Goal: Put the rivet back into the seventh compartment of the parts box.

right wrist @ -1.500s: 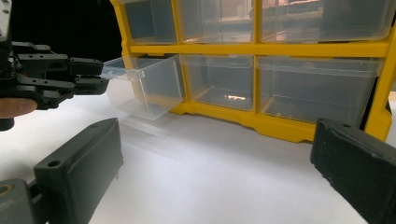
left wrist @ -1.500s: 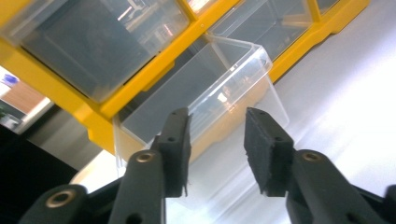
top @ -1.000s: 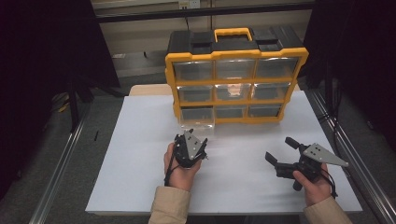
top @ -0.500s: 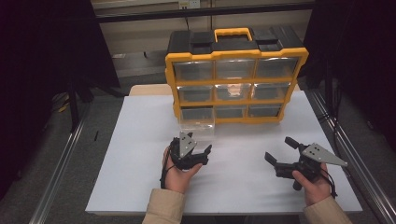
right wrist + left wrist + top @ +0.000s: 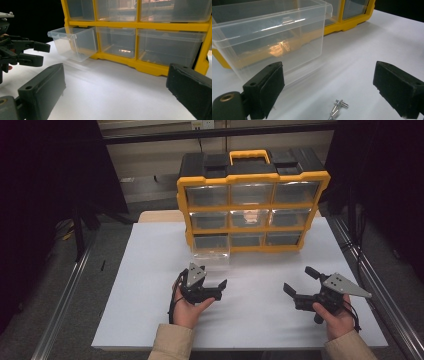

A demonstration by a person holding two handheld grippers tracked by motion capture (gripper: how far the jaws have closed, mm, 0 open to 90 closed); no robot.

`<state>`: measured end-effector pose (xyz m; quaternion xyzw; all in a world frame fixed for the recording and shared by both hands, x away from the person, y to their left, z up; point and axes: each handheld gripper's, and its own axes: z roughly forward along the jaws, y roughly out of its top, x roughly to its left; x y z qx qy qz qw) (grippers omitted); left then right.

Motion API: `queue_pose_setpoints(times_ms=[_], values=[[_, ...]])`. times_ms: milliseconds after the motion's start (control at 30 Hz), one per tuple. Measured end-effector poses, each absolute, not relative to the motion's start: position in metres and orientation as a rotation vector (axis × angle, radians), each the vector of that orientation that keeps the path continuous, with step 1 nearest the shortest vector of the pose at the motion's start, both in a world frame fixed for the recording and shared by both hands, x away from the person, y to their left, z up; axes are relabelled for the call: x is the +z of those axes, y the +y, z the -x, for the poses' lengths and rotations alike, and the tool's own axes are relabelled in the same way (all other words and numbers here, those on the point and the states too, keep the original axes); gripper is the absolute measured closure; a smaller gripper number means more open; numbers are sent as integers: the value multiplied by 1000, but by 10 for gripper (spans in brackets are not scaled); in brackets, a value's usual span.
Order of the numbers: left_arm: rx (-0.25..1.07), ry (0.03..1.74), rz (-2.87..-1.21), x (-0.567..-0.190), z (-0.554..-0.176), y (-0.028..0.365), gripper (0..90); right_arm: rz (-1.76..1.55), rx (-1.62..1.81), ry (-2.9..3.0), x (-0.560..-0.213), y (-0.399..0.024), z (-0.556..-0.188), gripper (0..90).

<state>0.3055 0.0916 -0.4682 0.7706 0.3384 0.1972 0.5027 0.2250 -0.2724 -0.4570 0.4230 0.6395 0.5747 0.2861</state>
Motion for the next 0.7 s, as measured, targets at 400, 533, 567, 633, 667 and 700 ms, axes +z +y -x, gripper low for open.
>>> queue_pose_setpoints(times_ms=[400, 533, 567, 633, 667, 700], values=[[438, 820, -1917, -465, -308, 98, 197, -1109, 1543, 1716, -456, -272, -225, 19], [410, 825, -1950, -467, -309, 100, 271, -1102, 1539, 1722, -456, -273, -225, 19], [406, 825, -1958, -467, -310, 100, 290, -1100, 1537, 1720, -456, -273, -225, 19], [399, 824, -1972, -469, -310, 101, 326, -1113, 1541, 1711, -456, -272, -224, 19], [380, 830, -1972, -470, -310, 101, 336, -1108, 1541, 1709, -456, -272, -225, 19], [367, 838, -1976, -470, -310, 101, 349, -1111, 1543, 1708, -456, -272, -225, 19]])
